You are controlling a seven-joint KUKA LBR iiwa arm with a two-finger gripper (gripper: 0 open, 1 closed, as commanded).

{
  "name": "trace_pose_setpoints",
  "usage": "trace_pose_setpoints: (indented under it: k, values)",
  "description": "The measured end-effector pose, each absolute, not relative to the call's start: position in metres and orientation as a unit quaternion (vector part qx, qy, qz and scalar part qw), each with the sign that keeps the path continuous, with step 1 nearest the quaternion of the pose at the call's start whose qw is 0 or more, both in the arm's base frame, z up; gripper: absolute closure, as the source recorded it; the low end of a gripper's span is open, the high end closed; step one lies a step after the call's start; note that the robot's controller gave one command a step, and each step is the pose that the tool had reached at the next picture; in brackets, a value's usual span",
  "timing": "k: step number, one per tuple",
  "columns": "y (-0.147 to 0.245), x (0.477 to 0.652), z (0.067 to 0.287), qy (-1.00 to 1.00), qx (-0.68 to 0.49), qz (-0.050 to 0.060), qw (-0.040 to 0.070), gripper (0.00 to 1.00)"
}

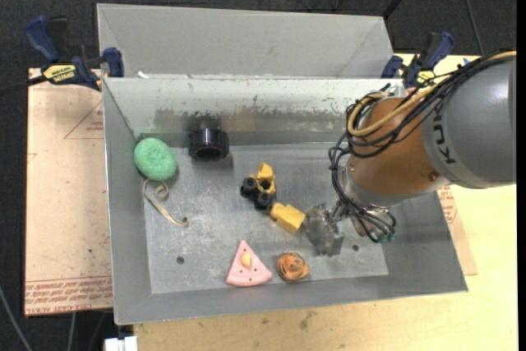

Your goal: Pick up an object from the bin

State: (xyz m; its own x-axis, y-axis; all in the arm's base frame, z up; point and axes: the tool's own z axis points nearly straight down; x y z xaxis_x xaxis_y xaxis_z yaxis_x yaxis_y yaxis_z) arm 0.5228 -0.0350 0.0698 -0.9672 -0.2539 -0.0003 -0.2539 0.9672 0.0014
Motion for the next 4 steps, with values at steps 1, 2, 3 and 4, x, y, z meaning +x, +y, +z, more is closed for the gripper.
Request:
trace_pose_setpoints:
  k: [1, 2, 3, 4]
  values:
    - [-0.035, 0.523, 0.070, 0.992, -0.128, 0.001, 0.000, 1.00]
    - [-0.022, 0.526, 0.074, 0.989, -0.147, -0.001, -0.001, 1.00]
    - [0.017, 0.527, 0.086, 0.956, -0.295, 0.001, 0.001, 1.00]
    - [0.046, 0.503, 0.096, 0.953, -0.304, 0.001, 0.001, 0.00]
